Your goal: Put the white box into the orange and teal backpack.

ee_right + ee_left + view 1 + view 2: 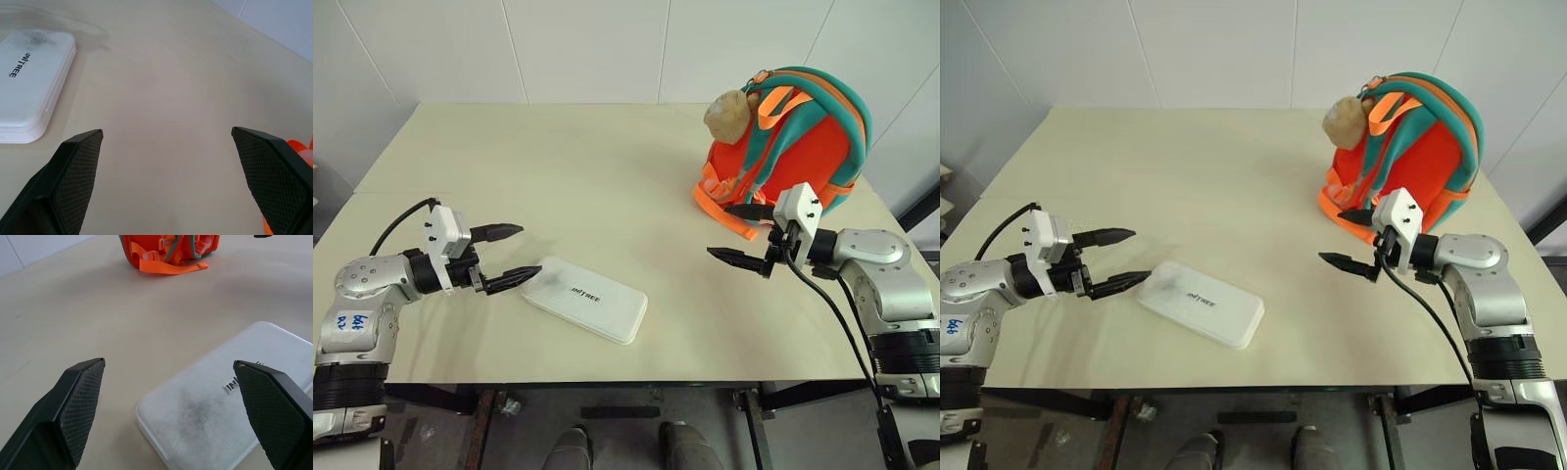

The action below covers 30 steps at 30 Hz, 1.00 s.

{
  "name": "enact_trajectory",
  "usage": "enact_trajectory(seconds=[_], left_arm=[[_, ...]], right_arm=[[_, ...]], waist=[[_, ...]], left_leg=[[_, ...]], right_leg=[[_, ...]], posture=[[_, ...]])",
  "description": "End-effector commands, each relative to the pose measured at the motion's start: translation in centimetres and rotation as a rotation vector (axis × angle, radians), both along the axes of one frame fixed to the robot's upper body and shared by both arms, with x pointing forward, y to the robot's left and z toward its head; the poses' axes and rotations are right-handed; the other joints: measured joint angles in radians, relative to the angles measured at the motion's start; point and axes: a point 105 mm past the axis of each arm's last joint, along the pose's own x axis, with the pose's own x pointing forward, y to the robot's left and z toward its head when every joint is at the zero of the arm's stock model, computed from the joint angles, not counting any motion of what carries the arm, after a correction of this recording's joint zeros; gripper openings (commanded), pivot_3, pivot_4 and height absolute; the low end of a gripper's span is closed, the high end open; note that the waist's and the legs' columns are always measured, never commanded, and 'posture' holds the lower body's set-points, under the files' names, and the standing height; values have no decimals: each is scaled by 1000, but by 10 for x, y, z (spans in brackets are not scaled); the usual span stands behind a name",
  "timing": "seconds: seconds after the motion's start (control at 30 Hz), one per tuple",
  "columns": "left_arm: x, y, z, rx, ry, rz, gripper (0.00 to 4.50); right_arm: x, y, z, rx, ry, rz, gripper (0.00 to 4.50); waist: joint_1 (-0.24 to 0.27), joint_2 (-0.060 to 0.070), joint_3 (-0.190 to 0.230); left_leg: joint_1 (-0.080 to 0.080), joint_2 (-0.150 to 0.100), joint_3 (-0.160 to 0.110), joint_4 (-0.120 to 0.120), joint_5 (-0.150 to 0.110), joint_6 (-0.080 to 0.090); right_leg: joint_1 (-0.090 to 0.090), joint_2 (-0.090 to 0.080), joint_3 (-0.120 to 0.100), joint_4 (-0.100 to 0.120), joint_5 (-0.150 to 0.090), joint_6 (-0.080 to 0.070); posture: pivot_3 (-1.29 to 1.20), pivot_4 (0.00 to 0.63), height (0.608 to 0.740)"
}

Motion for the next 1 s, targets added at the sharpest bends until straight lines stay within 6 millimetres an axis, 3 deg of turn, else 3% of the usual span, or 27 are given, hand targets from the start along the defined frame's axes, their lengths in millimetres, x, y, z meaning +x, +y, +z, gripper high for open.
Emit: enact_trajectory(seconds=[0.03,0.23,0.3,0.43,0.53,0.7,0.73,1.0], left_arm=[[1,-1,8,12,-40,-3,4500],[-4,6,2,10,-35,34,4500],[-3,24,-3,20,-32,100,4103],[-3,54,-12,77,-18,192,2931],[-2,63,-19,85,-10,216,2022],[7,57,-35,71,30,214,362],[11,55,-40,73,43,211,89],[28,33,-55,74,71,187,89]], right_arm=[[-1,8,7,19,-33,24,4453],[-2,21,-7,21,14,57,4453],[-2,25,-22,3,53,59,4059],[-15,34,-52,-65,85,109,2794],[-24,41,-65,-57,109,117,1758],[-41,58,-79,-20,167,136,0],[-46,63,-82,-9,179,144,0],[-61,89,-91,23,240,180,0]], waist=[[-1,0,0],[-3,0,0],[-3,0,0],[0,0,0],[2,0,0],[3,0,0],[3,0,0],[0,-1,-1]], left_leg=[[0,0,0,0,0,0],[0,0,0,0,0,0],[0,0,0,0,0,0],[0,0,0,0,0,0],[0,0,0,0,0,0],[0,0,0,2,1,-1],[0,0,0,2,1,-1],[0,0,0,6,1,-1]], right_leg=[[0,0,0,0,0,0],[0,0,0,1,0,0],[-1,0,0,1,0,0],[-2,1,0,3,0,-1],[-2,0,1,2,0,-1],[-2,0,0,5,0,-1],[-2,0,0,5,0,-1],[-1,1,0,6,0,0]], posture=[[0,150,740],[0,150,740],[0,150,740],[0,150,740],[0,150,740],[0,150,740],[0,150,740],[0,150,740]])
